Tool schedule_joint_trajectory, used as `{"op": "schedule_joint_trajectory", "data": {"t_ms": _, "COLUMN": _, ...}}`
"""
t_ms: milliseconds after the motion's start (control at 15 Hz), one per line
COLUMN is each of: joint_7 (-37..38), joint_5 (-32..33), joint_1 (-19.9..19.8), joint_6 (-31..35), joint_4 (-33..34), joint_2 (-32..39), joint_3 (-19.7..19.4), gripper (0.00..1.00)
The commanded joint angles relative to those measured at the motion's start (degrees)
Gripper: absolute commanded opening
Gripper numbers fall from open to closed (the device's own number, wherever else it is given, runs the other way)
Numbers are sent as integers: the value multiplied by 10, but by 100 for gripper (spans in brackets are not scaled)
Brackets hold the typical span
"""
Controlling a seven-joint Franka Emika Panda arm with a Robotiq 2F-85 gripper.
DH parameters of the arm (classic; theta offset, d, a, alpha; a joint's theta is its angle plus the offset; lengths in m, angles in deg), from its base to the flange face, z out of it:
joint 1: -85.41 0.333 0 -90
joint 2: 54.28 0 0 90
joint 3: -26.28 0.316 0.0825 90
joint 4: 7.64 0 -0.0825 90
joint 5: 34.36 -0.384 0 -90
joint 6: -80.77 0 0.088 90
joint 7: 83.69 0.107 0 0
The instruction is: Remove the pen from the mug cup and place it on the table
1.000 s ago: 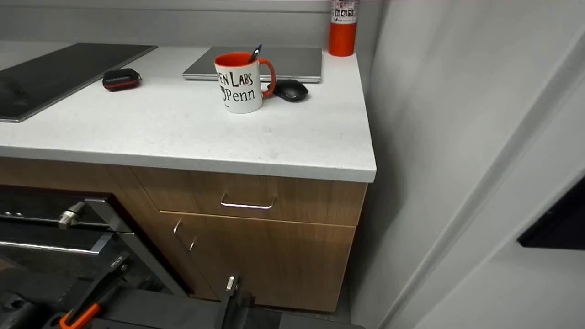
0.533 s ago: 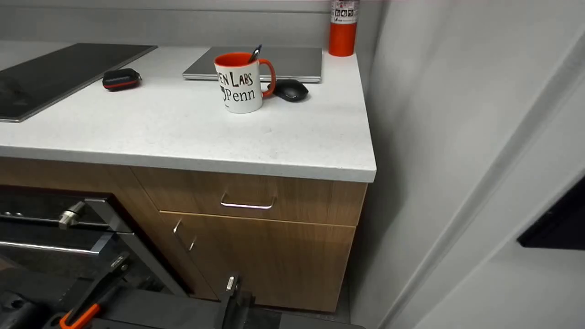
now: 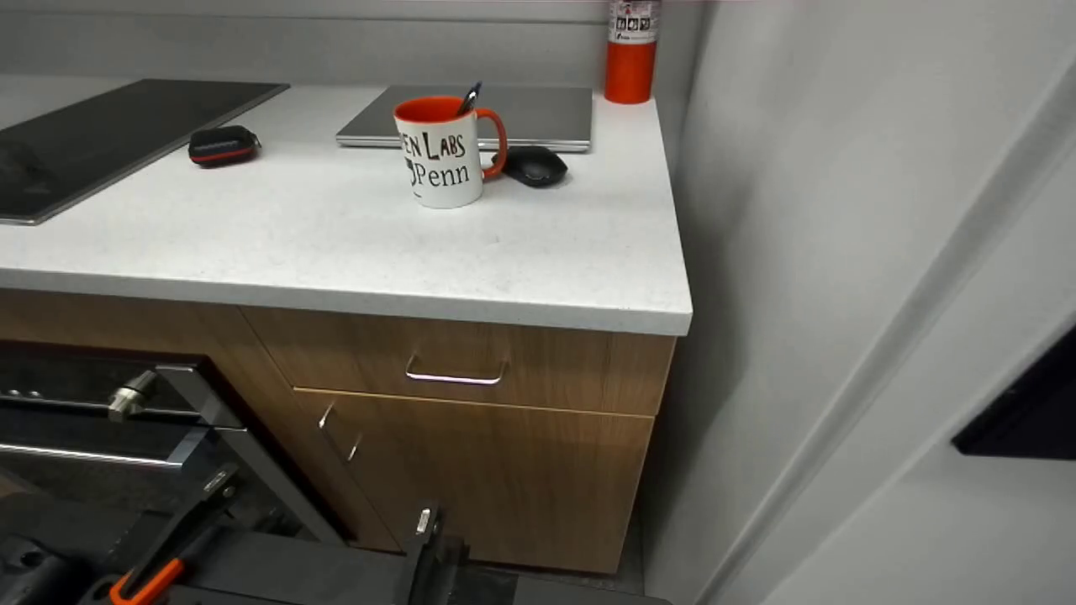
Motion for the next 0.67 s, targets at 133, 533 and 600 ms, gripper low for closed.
{"op": "schedule_joint_trajectory", "data": {"t_ms": 133, "joint_7": -2, "joint_5": -14, "joint_1": -3, "joint_6": -2, "joint_4": 6, "joint_2": 15, "joint_3": 6, "gripper": 100}}
{"op": "schedule_joint_trajectory", "data": {"t_ms": 533, "joint_7": 21, "joint_5": -25, "joint_1": 3, "joint_6": 12, "joint_4": 20, "joint_2": 63, "joint_3": 14, "gripper": 100}}
{"op": "schedule_joint_trajectory", "data": {"t_ms": 600, "joint_7": 30, "joint_5": -24, "joint_1": 2, "joint_6": 22, "joint_4": 22, "joint_2": 75, "joint_3": 18, "gripper": 100}}
